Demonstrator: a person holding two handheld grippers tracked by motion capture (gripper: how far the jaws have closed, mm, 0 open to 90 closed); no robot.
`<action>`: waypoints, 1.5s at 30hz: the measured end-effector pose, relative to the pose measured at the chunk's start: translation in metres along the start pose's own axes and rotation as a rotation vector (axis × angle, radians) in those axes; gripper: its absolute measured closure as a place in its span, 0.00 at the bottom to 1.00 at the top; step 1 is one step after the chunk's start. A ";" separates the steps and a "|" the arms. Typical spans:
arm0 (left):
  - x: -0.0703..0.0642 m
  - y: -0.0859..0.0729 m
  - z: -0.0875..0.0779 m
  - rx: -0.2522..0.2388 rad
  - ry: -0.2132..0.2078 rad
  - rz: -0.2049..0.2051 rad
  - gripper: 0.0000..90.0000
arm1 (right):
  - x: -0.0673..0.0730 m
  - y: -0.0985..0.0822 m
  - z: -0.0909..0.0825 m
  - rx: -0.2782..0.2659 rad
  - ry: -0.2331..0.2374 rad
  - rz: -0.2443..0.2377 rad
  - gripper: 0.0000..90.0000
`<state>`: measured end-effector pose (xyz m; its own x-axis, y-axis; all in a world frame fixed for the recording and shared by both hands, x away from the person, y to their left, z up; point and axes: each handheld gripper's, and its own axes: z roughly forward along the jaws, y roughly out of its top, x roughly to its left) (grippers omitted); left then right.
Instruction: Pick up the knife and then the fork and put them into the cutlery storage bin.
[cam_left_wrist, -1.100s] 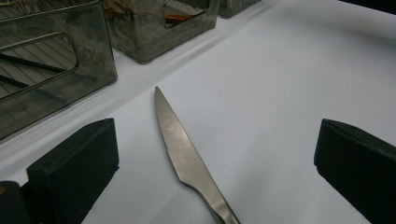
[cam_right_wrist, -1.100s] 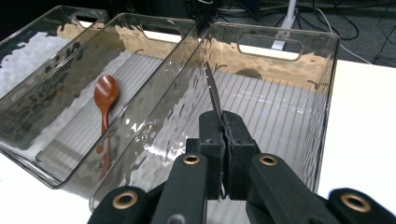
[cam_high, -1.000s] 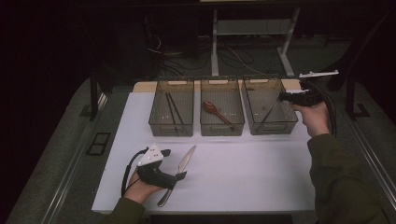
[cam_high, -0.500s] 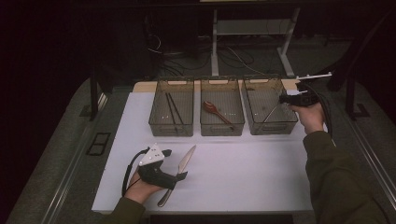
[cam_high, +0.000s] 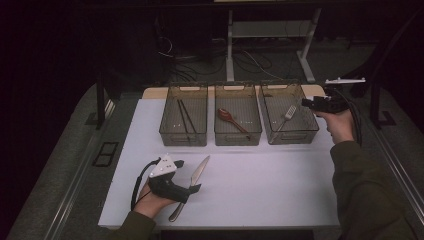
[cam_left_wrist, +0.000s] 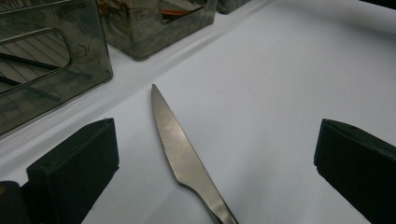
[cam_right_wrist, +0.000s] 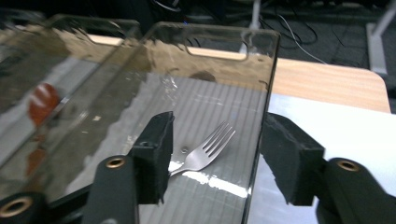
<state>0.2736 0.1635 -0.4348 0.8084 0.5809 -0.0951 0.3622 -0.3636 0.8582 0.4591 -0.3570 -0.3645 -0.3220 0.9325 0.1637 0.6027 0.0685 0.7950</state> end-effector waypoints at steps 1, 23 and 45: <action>0.000 0.000 0.000 -0.001 0.001 0.000 0.00 | 0.001 -0.001 -0.003 -0.004 0.017 -0.004 0.43; 0.000 0.001 -0.001 0.048 0.058 0.001 0.04 | 0.067 -0.047 -0.063 -0.132 0.259 -0.161 0.27; -0.001 0.003 -0.007 0.069 0.101 -0.020 0.16 | 0.101 -0.139 -0.072 -0.117 0.310 -0.169 0.14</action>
<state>0.2709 0.1672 -0.4284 0.7513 0.6574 -0.0577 0.4115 -0.3983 0.8198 0.2908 -0.2979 -0.4163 -0.6264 0.7585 0.1796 0.4409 0.1546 0.8842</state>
